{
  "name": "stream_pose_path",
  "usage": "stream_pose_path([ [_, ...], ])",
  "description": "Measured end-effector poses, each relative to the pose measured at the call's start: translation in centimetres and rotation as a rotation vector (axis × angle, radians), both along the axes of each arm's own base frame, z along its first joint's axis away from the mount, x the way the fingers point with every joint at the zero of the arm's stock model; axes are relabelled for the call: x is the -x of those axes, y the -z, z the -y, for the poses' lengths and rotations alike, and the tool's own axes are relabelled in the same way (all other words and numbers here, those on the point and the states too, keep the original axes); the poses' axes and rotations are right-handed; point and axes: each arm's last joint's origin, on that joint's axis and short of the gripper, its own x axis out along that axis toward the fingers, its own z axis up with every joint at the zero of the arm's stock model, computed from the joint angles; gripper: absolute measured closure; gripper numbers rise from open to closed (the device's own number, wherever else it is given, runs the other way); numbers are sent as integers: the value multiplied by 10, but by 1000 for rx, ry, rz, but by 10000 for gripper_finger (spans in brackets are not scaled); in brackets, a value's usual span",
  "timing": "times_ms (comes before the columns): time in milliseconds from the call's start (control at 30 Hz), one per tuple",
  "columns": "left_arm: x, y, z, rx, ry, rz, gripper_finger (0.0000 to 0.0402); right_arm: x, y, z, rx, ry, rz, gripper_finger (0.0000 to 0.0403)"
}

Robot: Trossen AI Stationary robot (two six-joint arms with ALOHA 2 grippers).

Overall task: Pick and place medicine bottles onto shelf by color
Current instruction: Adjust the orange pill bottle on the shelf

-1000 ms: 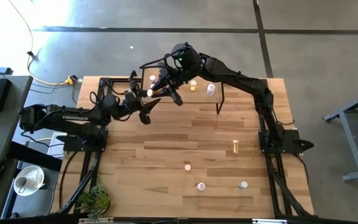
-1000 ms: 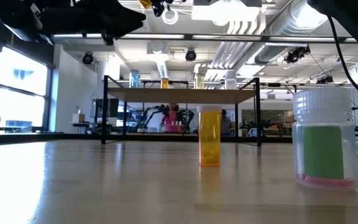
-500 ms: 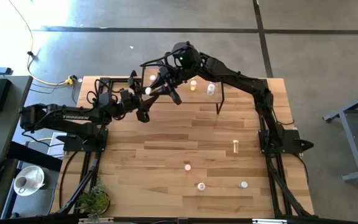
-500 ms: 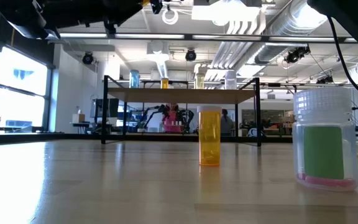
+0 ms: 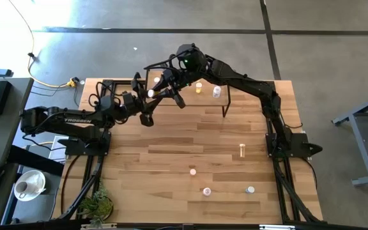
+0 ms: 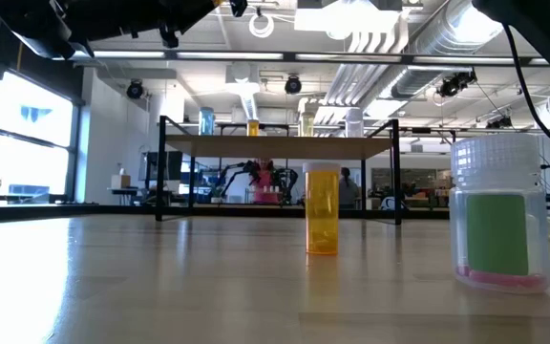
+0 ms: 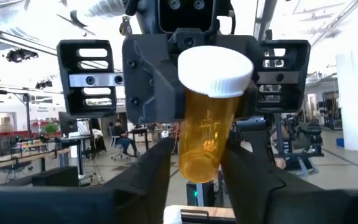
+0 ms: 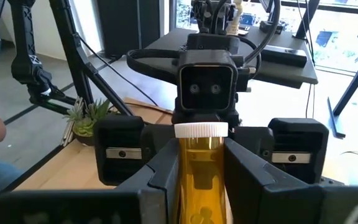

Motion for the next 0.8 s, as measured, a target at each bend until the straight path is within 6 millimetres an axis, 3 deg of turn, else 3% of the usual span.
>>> stream_pose_path([
  [167, 0, 0, 0, -10, 7, -5, 312, 0, 0, 0, 10, -2, 2, 316],
  [367, 0, 1, 0, -5, 0, -8, 318, -1, 1, 2, 35, 88, -14, 312],
  [800, -1, 4, -2, 25, -46, -39, 316, 4, 9, 11, -18, 127, -108, 231],
])
